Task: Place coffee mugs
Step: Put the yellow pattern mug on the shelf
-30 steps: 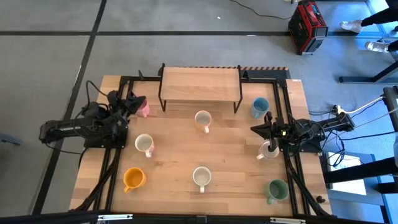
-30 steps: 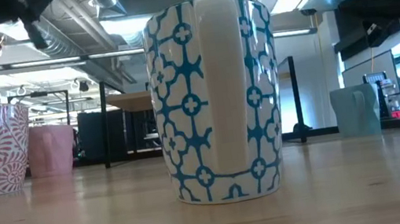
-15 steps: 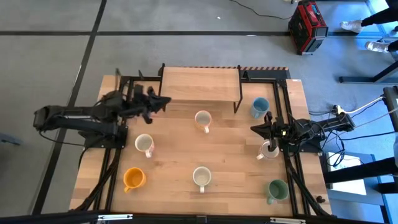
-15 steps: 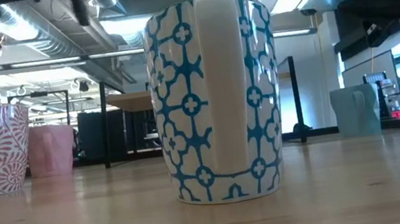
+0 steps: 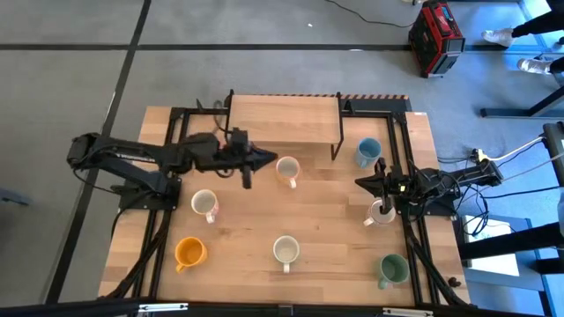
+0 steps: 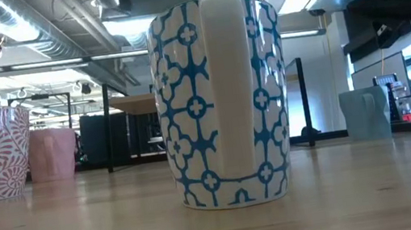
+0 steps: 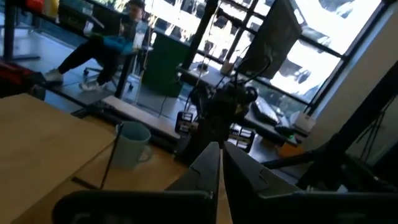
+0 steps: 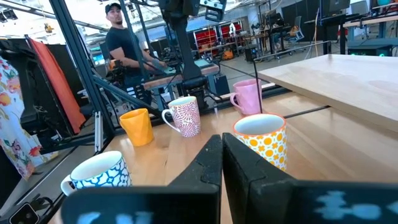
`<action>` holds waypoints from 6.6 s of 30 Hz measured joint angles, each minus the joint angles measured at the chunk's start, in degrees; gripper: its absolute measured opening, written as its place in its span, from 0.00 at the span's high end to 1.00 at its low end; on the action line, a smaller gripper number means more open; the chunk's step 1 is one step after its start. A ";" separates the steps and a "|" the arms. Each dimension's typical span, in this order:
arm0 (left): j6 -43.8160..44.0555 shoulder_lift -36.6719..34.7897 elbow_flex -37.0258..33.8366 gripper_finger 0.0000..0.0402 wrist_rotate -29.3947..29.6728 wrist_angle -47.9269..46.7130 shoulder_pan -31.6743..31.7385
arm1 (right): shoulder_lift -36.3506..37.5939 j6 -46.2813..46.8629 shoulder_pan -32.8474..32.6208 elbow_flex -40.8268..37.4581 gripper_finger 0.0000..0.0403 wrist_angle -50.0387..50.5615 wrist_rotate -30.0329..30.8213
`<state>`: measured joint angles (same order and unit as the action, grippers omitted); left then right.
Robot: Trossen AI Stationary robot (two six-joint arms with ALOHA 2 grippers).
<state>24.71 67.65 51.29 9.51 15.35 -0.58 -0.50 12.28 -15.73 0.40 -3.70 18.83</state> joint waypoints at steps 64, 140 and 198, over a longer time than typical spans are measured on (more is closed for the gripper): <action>21.72 39.78 12.39 0.56 24.45 -12.92 -11.86 | 0.00 -0.79 0.00 0.00 0.99 0.09 0.20; 7.31 35.61 12.61 0.96 21.83 -0.92 -11.99 | -0.17 -0.82 0.00 0.00 0.99 0.01 1.16; -44.30 2.30 12.78 0.96 -37.08 -38.00 44.62 | -3.14 8.87 0.00 7.19 0.99 1.14 25.16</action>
<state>-19.59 69.95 64.07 -27.57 -22.65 44.04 -3.64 21.15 -15.73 7.60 -2.56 43.99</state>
